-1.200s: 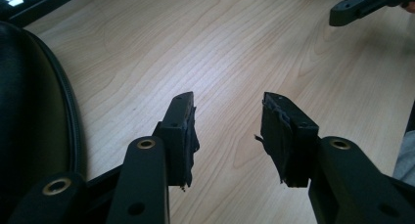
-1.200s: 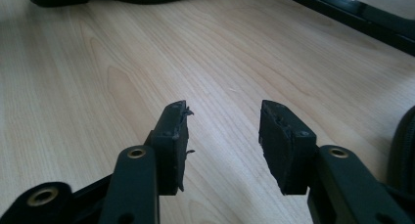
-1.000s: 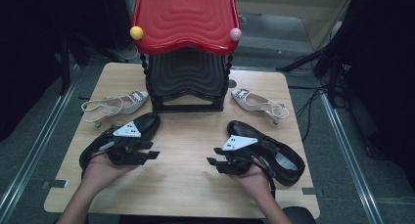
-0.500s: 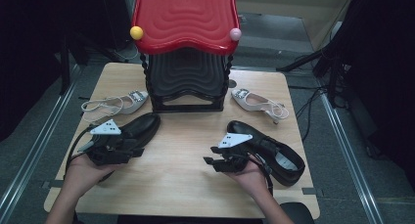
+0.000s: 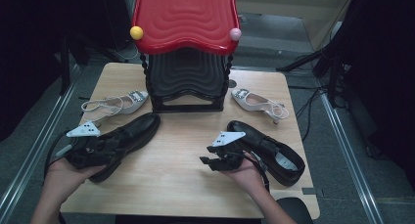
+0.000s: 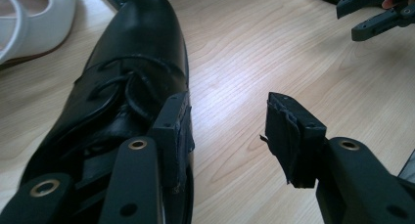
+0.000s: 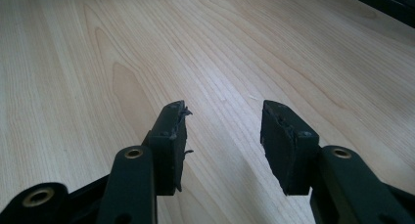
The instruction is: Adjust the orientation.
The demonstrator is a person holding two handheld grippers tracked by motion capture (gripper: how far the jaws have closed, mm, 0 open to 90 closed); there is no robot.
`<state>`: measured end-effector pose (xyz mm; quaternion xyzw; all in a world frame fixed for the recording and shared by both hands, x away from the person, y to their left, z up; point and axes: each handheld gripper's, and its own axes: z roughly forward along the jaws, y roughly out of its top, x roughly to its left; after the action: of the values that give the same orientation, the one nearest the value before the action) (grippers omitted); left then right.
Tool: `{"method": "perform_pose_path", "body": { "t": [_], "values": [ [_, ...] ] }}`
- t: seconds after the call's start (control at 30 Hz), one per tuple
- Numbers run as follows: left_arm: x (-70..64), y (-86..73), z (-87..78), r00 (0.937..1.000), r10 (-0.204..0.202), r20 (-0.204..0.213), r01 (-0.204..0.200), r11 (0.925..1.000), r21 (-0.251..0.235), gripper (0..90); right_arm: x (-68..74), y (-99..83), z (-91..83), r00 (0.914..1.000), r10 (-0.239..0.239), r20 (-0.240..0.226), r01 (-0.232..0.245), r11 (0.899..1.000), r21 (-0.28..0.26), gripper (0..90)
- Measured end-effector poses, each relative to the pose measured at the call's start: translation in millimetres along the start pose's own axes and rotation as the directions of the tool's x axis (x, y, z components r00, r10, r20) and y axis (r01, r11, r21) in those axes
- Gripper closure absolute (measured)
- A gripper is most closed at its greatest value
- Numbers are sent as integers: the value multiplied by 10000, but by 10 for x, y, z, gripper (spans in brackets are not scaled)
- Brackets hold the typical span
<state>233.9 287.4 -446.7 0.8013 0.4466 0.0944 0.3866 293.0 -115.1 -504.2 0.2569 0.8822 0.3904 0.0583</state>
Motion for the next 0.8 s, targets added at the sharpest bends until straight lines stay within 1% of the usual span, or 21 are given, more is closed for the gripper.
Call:
{"method": "perform_pose_path", "body": {
  "t": [0.07, 0.13, 0.17, 0.2, 0.23, 0.27, 0.3, 0.33, 0.37, 0.4, 0.43, 0.5, 0.6, 0.63, 0.7, 0.73, 0.77, 0.8],
  "values": [
    [16, -19, -54, 9998, -41, -183, 42, 10000, 26, 523, 4, 10, 12, 10000, 8, -43, -8, 10000, -6, 536],
    [49, -51, -96, 9987, -146, -483, 149, 9999, 59, 521, 7, 22, 23, 10000, -12, -80, 12, 10000, 35, 534],
    [72, -70, -111, 9983, -241, -536, 244, 9997, 49, 521, 10, 29, 29, 10000, -37, -75, 37, 10000, 60, 533],
    [94, -89, -116, 9976, -356, -597, 361, 9993, 87, 521, 8, 35, 36, 9999, -99, -97, 100, 9999, 49, 533],
    [107, -108, -109, 9963, -435, -742, 443, 9990, 100, 520, 10, 39, 41, 9999, -72, -91, 72, 10000, 66, 532],
    [120, -122, -96, 9953, -450, -861, 468, 9987, 196, 522, 8, 44, 50, 9999, -97, -116, 98, 9999, 65, 531],
    [120, -122, -96, 9953, -450, -861, 468, 9987, 196, 522, 8, 44, 50, 9999, -97, -116, 98, 9999, 65, 531],
    [134, -138, -53, 9949, -463, -895, 497, 9981, 353, 522, 9, 48, 58, 9999, -113, -129, 115, 9999, 89, 531],
    [145, -144, 1, 9938, -575, -948, 628, 9965, 547, 523, 13, 56, 76, 9998, -136, -153, 139, 9998, 154, 530],
    [154, -140, 36, 9939, -640, -899, 696, 9957, 615, 523, 15, 57, 81, 9997, -159, -160, 161, 9997, 170, 529],
    [154, -140, 36, 9939, -640, -899, 696, 9957, 615, 525, 15, 57, 81, 9997, -159, -160, 161, 9997, 170, 529],
    [175, -114, 111, 9942, -767, -756, 813, 9949, 593, 542, 25, 57, 89, 9997, -174, -152, 177, 9996, 220, 528],
    [185, -85, 201, 9934, -758, -867, 826, 9935, 778, 545, 27, 55, 87, 9997, -204, -113, 206, 9995, 225, 527],
    [185, -85, 201, 9934, -758, -867, 826, 9935, 778, 545, 27, 55, 87, 9997, -204, -113, 206, 9995, 225, 527],
    [187, -47, 275, 9943, -749, -761, 808, 9938, 767, 546, 24, 45, 83, 9998, -155, -92, 158, 9995, 269, 526],
    [192, -33, 301, 9943, -749, -761, 812, 9932, 830, 547, 25, 41, 80, 9999, -135, -66, 137, 9995, 291, 526],
    [195, -17, 326, 9936, -733, -856, 810, 9926, 903, 548, 24, 36, 77, 9999, -139, -55, 140, 9995, 296, 526],
    [195, -17, 326, 9936, -733, -856, 810, 9926, 903, 549, 22, 30, 73, 9999, -162, -55, 164, 9995, 285, 526]
  ]
}}
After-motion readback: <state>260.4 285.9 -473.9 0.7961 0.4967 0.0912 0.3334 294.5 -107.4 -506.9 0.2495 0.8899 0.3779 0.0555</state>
